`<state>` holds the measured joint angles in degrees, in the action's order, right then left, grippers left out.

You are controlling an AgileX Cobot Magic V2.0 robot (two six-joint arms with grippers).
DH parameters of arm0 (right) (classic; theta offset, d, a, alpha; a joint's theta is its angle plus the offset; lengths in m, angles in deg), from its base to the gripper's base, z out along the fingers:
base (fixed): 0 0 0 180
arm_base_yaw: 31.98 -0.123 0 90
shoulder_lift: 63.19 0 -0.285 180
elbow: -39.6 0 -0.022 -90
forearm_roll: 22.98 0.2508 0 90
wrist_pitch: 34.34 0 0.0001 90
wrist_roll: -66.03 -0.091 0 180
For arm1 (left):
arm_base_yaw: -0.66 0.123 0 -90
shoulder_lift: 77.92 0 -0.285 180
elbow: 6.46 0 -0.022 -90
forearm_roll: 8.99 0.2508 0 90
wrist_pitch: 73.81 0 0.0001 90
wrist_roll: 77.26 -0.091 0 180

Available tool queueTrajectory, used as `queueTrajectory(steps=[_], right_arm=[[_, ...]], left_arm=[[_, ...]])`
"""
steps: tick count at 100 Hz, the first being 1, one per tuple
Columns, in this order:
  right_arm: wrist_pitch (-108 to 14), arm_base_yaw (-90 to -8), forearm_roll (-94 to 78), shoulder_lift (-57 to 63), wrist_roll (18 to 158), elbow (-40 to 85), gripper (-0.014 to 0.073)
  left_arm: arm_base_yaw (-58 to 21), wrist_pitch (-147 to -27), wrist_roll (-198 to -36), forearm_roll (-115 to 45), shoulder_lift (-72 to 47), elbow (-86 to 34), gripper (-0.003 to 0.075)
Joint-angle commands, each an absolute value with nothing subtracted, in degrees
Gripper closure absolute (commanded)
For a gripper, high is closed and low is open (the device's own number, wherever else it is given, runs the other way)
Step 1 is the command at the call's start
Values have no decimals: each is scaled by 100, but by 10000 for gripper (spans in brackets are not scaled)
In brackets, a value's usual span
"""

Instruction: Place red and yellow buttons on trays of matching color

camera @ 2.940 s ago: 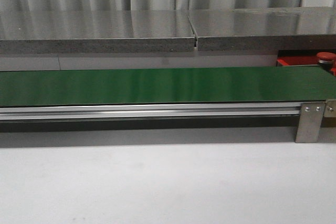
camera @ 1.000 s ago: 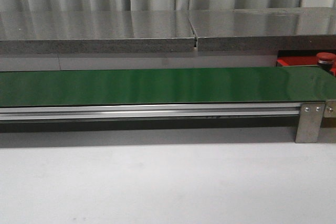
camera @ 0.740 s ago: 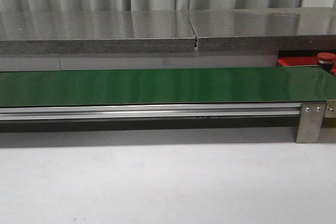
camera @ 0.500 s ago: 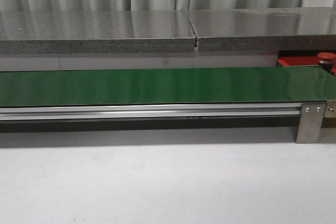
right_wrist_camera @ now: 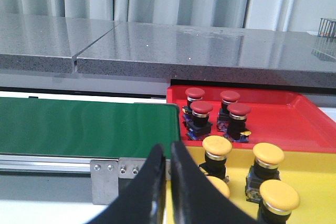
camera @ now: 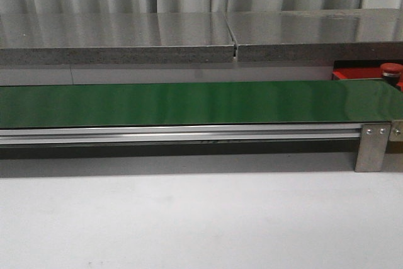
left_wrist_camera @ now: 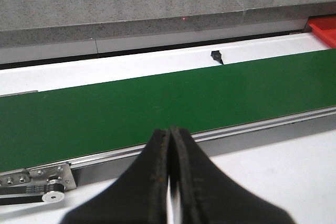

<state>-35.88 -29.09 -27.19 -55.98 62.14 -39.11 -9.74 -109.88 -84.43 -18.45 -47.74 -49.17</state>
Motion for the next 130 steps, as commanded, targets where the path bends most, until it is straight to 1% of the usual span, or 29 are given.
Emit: queueTrajectory(steps=[1,26,38,56,62,81,90,112,130], right_arm=[[-3139,-2899,-2784,-5695,6208,-3857,550],[-3139,-2899,-2784,-5695,6208,-3857,550],[-3139,-2899,-2784,-5695,6208,-3857,550],[-3139,-2899,-2784,-5695,6208,-3857,550],[-3139,-2899,-2784,-5695,6208,-3857,550],[-3139,-2899,-2784,-5695,6208,-3857,550],[-3139,-2899,-2784,-5695,6208,-3857,550],[-3139,-2899,-2784,-5695,6208,-3857,550],[-3139,-2899,-2784,-5695,6208,-3857,550]], left_arm=[[-1019,-10594,-8387,-1907,-4704,-4780,739],[-1019,-10542,-8387,-1907,-4704,-4805,739],[-982,-9852,-8356,-1741,-4782,-5026,740],[-780,-9145,-7315,-1274,-5134,-5680,740],[-676,-8909,-7315,-1015,-5302,-5915,740],[-425,-8184,-7372,-1014,-5779,-6685,740],[-337,-7804,-7726,-1037,-6001,-7059,740],[-311,-7479,-7815,-1071,-6443,-7724,740],[-230,-6894,-7815,-1113,-6778,-8356,740]])
